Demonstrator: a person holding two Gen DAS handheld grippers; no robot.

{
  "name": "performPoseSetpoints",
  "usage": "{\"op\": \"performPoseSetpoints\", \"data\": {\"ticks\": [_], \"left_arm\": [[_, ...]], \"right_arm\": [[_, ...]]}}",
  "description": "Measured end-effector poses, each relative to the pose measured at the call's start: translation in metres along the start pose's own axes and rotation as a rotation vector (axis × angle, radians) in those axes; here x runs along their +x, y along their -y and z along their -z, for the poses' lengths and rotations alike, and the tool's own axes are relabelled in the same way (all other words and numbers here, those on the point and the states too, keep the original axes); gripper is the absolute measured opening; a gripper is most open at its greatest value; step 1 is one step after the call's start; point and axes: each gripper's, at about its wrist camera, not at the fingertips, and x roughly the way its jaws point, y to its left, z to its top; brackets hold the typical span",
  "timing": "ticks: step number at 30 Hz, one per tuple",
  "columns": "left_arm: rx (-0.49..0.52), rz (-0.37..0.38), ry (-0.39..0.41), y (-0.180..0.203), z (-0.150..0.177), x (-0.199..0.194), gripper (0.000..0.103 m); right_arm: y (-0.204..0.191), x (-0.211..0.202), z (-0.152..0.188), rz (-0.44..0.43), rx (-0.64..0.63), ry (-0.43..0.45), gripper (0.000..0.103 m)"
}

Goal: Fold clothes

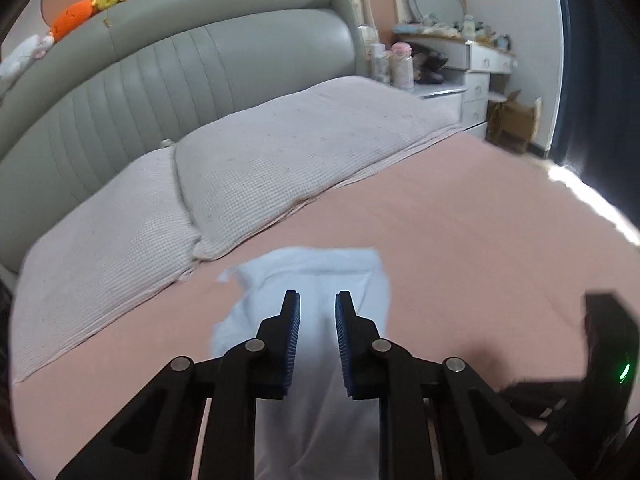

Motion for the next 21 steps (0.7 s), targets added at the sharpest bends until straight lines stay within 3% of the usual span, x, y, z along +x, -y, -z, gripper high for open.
{"op": "performPoseSetpoints", "data": {"ticks": [4,13,17,21], "left_arm": [[0.02,0.051,-0.04,0.007,-0.002,0.017,0.016],[0.056,-0.038,-0.22,-0.021,0.026,0.063,0.016],[0.109,-0.1,-0.248,-0.035,0.043,0.072,0.017],[0.068,-0.102,-0.265,-0.054,0.058,0.079,0.018]], "right_arm": [[-0.006,0.013,0.003,-0.052,-0.004,-0.023,0.017],[-0.009,0.035,0.007,-0.06,-0.04,-0.098,0.017],[-0.018,0.035,0.006,-0.012,-0.132,-0.147,0.017],[-0.026,0.038,0.006,0.033,-0.213,-0.223,0.017]]}}
